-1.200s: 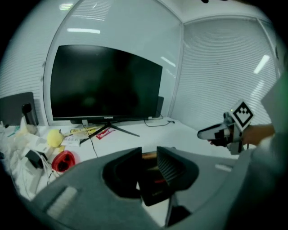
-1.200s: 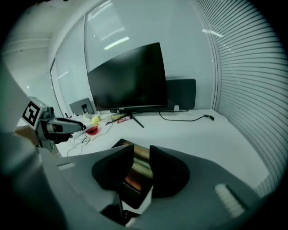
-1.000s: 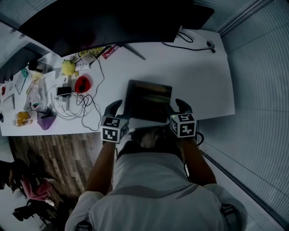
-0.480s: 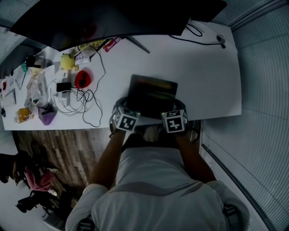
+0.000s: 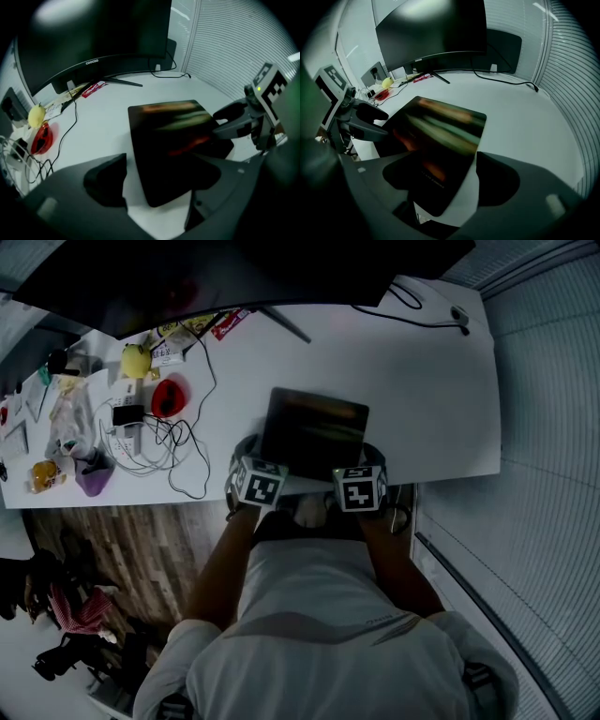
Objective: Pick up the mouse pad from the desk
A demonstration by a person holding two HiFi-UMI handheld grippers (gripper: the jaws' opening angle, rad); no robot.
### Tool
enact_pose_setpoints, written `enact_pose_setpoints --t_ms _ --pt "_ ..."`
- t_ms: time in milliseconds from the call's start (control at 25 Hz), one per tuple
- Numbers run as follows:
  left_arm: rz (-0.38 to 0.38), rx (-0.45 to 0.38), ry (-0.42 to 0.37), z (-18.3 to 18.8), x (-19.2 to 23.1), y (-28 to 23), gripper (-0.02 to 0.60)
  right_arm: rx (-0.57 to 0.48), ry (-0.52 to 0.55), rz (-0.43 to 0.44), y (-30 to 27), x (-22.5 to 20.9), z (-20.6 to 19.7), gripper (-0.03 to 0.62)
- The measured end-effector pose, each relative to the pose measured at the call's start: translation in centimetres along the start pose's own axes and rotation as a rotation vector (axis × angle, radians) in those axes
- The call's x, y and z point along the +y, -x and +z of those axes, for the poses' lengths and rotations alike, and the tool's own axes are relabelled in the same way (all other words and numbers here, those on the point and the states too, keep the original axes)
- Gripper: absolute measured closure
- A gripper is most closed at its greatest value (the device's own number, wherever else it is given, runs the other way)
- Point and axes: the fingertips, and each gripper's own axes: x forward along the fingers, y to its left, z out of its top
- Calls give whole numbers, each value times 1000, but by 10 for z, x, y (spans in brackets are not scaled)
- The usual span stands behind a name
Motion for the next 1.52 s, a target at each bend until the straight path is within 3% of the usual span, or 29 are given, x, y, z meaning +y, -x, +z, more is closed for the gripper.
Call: enact_pose_setpoints --t_ms 120,240,360,440,560,640,760,1040,1320,1520 --pt "1 4 -4 0 -8 1 279 1 -3 5 0 3 -1 260" --pt "2 7 6 1 -10 2 293 -9 -3 -3 1 4 0 272" --pt "-5 14 -9 1 -17 2 355 -13 -3 4 2 8 -2 287" --pt "-16 4 -10 -1 -24 2 406 -16 4 24 0 18 -3 400" --pt "-40 -17 -26 -2 -38 1 520 -30 4 71 0 31 -2 498" --pt "-50 -40 -30 2 -39 8 523 -46 2 112 3 36 0 525" --pt "-113 -97 37 15 -39 28 517 -103 -6 153 17 38 9 542" --pt "-148 -327 96 70 -39 92 522 -348 12 186 87 36 71 554" --pt "-124 -632 67 147 -49 202 521 -622 67 160 198 38 144 556" --pt "-92 -819 47 182 -58 275 518 -803 132 147 274 45 181 556"
